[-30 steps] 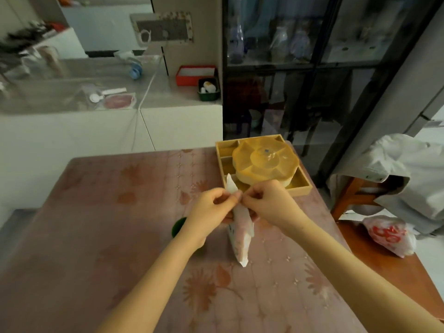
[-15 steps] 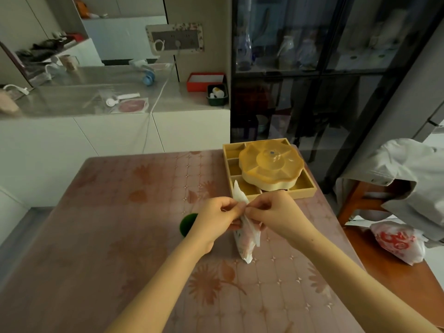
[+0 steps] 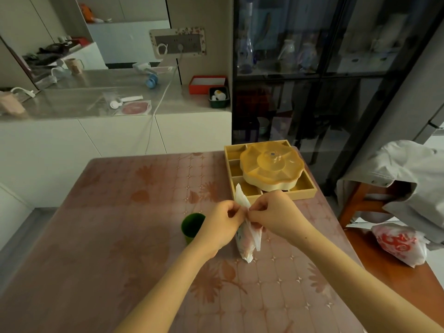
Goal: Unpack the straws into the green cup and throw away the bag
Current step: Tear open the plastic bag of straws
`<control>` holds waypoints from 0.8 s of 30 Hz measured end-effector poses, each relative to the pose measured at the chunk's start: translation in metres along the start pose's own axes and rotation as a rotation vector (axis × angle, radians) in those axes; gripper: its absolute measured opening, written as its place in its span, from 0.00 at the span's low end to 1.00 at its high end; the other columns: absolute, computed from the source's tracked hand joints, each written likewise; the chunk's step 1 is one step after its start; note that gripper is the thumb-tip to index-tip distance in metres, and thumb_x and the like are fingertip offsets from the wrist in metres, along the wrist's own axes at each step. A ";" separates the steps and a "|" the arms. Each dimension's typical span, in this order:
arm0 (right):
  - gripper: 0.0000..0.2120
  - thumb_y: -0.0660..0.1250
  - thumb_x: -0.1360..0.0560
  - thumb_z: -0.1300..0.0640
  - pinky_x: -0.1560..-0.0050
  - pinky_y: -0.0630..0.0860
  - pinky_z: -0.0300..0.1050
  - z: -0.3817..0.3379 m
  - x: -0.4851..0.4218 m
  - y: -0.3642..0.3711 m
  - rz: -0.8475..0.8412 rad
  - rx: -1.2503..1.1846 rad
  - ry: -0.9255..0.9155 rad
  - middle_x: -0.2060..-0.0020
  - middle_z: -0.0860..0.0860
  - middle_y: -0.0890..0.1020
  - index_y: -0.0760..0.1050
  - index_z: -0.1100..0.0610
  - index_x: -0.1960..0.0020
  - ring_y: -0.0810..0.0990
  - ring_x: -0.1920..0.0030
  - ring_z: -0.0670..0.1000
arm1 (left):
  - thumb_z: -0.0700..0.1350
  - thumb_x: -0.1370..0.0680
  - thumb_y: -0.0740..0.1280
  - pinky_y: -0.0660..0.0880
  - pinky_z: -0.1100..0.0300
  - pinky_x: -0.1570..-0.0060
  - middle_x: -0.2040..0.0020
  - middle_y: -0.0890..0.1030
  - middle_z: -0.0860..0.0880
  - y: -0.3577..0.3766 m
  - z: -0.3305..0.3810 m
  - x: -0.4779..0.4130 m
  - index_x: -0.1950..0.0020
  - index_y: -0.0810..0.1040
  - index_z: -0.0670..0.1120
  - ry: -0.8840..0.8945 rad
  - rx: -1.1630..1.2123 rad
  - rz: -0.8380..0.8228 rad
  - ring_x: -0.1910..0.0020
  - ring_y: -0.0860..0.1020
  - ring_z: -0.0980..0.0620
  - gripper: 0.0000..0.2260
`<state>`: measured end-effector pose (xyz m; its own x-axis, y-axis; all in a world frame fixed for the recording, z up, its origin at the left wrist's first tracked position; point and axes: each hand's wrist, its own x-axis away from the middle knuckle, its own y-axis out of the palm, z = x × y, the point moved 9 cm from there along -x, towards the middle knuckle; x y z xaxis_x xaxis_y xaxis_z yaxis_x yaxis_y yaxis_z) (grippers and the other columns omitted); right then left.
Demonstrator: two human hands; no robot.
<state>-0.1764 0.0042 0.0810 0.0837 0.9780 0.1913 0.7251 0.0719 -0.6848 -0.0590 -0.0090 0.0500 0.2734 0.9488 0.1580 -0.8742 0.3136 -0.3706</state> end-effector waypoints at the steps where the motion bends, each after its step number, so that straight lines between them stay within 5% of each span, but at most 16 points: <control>1: 0.07 0.69 0.30 0.58 0.60 0.81 0.47 0.001 0.000 0.002 -0.005 0.009 0.014 0.66 0.55 0.85 0.84 0.59 0.63 0.84 0.62 0.54 | 0.47 0.22 0.62 0.75 0.70 0.60 0.56 0.81 0.52 0.000 0.002 0.001 0.50 0.77 0.46 0.013 -0.033 -0.008 0.56 0.79 0.55 0.07; 4: 0.06 0.70 0.30 0.57 0.60 0.82 0.45 0.000 0.000 0.004 -0.004 0.040 0.028 0.67 0.54 0.85 0.83 0.59 0.62 0.84 0.63 0.52 | 0.46 0.21 0.62 0.69 0.78 0.69 0.59 0.78 0.53 -0.002 0.009 0.004 0.51 0.76 0.45 0.066 -0.135 0.001 0.62 0.76 0.58 0.06; 10: 0.07 0.70 0.31 0.55 0.58 0.82 0.49 -0.004 0.000 0.000 0.044 0.116 0.005 0.64 0.55 0.84 0.82 0.59 0.62 0.83 0.61 0.54 | 0.42 0.22 0.62 0.70 0.76 0.65 0.60 0.78 0.49 0.000 0.023 0.007 0.57 0.74 0.44 0.175 -0.143 -0.022 0.62 0.76 0.56 0.05; 19: 0.04 0.66 0.26 0.56 0.60 0.78 0.42 -0.004 0.007 -0.032 0.203 0.336 0.008 0.61 0.51 0.80 0.77 0.57 0.57 0.79 0.60 0.50 | 0.42 0.25 0.65 0.67 0.74 0.68 0.63 0.72 0.51 -0.011 0.029 0.007 0.63 0.73 0.42 0.244 -0.371 0.080 0.66 0.70 0.57 0.07; 24: 0.03 0.62 0.24 0.57 0.62 0.75 0.39 -0.002 0.014 -0.049 0.252 0.379 -0.004 0.62 0.50 0.76 0.74 0.56 0.53 0.79 0.58 0.50 | 0.47 0.26 0.66 0.75 0.55 0.64 0.60 0.79 0.46 -0.023 0.034 0.008 0.62 0.77 0.43 0.213 -0.620 0.035 0.63 0.78 0.47 0.08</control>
<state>-0.2092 0.0144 0.1189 0.2223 0.9748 -0.0170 0.3805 -0.1028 -0.9190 -0.0500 -0.0095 0.0907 0.3782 0.9254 -0.0251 -0.5081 0.1848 -0.8412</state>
